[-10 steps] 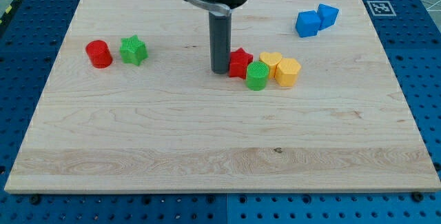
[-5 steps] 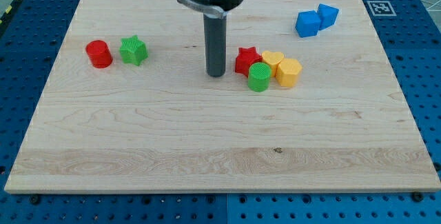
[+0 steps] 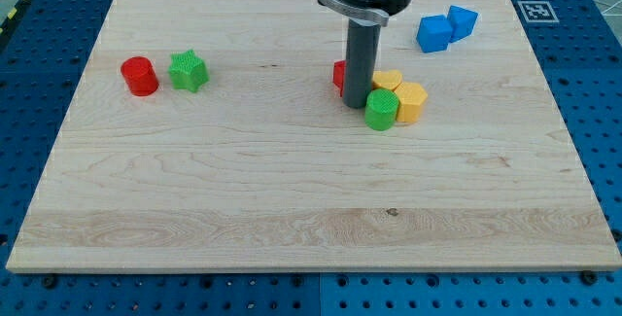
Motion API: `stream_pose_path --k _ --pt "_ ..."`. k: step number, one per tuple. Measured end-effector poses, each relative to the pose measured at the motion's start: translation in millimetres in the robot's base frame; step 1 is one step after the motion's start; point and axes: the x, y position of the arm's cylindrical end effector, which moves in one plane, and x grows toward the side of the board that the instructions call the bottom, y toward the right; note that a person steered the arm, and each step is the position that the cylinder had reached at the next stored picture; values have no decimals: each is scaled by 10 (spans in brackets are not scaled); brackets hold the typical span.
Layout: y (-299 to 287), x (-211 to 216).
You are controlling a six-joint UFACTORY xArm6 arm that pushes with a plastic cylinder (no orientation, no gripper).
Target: Slide green circle closer to the blue cube
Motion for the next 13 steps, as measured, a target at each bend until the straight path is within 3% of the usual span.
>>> stream_pose_path --k 2,4,6,8,9,11,13 --pt "243 819" --pt "753 849" --pt "-66 1053" --pt "-119 656" --pt "254 665" --pt "1531 665" --pt "1722 824"
